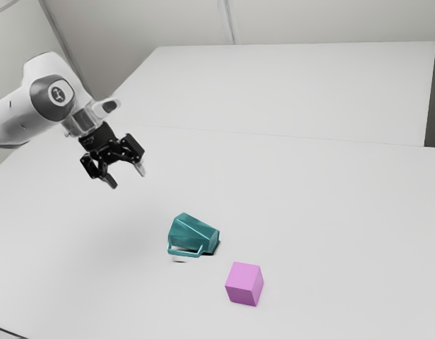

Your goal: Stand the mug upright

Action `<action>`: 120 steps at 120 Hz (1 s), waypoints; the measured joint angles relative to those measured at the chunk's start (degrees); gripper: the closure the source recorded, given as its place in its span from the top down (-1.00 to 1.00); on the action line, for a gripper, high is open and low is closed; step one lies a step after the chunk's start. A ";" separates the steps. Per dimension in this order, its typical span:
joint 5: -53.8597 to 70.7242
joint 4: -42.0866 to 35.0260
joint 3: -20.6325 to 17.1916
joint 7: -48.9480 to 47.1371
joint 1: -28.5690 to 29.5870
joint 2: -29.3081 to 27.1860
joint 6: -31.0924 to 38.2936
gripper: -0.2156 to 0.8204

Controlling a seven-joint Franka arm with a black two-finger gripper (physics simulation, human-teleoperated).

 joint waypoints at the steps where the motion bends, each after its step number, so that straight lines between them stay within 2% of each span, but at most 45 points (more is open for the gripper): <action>1: -0.23 -0.06 0.00 -0.09 0.02 0.26 0.09 0.58; 17: -4.08 -0.04 0.00 -1.05 0.15 5.04 2.33 0.58; 47: -9.62 -0.21 -0.03 -1.84 -0.20 10.00 4.62 0.58; 120: -24.28 -2.49 -1.62 -2.92 -1.81 16.54 4.15 0.58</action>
